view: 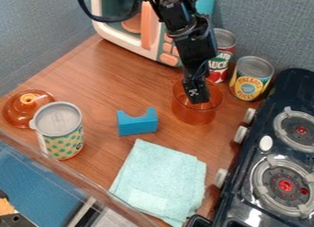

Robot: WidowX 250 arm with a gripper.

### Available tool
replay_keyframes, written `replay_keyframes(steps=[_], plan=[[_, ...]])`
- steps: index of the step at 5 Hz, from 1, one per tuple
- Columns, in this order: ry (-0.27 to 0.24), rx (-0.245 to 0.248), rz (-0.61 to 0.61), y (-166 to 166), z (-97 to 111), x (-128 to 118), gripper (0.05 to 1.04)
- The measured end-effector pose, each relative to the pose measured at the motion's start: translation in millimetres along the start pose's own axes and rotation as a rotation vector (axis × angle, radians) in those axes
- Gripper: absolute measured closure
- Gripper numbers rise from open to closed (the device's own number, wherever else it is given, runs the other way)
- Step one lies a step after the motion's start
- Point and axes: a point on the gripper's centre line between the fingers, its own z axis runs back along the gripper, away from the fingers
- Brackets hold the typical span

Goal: Push the tin to the left upper corner of the table

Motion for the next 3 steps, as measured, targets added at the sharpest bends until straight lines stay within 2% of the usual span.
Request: replay_keyframes(steps=[1, 2, 3], plan=[[0.009, -0.024, 0.013, -4, -7, -5, 0.083], [0.006, -0.006, 0.044, -5, 0, -17, 0.083], [0.016, 0.053, 0.047, -11, 24, -27, 0.083]])
